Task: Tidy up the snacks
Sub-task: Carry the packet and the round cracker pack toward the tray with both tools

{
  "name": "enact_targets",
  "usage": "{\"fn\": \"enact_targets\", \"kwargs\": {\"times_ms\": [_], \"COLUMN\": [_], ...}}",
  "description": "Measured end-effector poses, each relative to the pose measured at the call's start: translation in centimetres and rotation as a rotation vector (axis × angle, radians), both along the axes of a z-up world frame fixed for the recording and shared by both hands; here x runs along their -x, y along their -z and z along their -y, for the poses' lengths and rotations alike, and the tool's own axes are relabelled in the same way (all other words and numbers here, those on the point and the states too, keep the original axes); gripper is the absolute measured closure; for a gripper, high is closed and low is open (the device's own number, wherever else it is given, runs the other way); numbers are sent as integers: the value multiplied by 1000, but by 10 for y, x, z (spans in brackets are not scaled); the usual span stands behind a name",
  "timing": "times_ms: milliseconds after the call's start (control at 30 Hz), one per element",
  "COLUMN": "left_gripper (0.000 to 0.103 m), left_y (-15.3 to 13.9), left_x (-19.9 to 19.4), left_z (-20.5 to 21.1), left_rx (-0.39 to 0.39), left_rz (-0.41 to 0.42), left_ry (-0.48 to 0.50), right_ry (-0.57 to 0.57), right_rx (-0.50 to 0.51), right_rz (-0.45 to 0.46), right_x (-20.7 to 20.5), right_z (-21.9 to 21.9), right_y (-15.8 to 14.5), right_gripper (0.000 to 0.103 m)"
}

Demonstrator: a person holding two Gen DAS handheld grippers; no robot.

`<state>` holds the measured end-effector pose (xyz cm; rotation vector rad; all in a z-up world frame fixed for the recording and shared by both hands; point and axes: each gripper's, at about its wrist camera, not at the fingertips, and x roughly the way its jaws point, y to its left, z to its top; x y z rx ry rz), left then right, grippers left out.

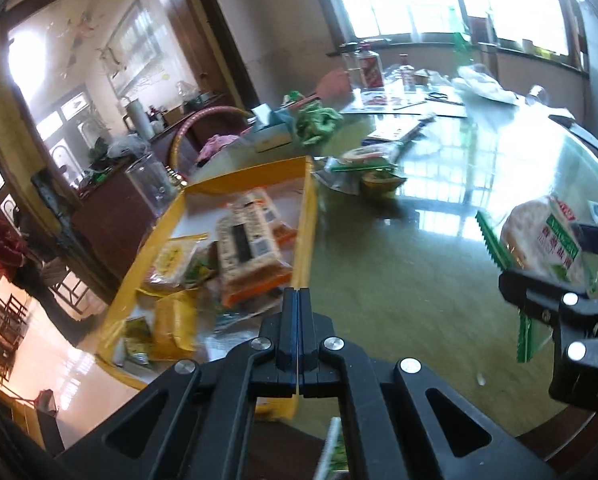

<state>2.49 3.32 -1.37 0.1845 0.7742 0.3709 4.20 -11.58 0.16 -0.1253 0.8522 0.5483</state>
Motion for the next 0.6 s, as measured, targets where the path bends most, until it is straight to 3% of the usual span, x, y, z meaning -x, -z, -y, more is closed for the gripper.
{"fn": "enact_targets", "kwargs": {"times_ms": [267,433,600], "left_gripper": [103,103,103], "left_y": [-22,-32,-25], "left_x": [-14,-35,-51], "left_z": [-60,-105,-143], "left_rx": [164,158,167], "left_rz": [-72,-149,-206], "left_ry": [91,110,100], "right_ry": [-186,-276,-310], "right_rx": [-5,56,85], "right_rz": [-75,-96,-141], "right_x": [-15,-32,-57], "right_z": [-63,-116,-159], "right_y": [-12,-28,-25], "right_gripper": [25,25,25]}}
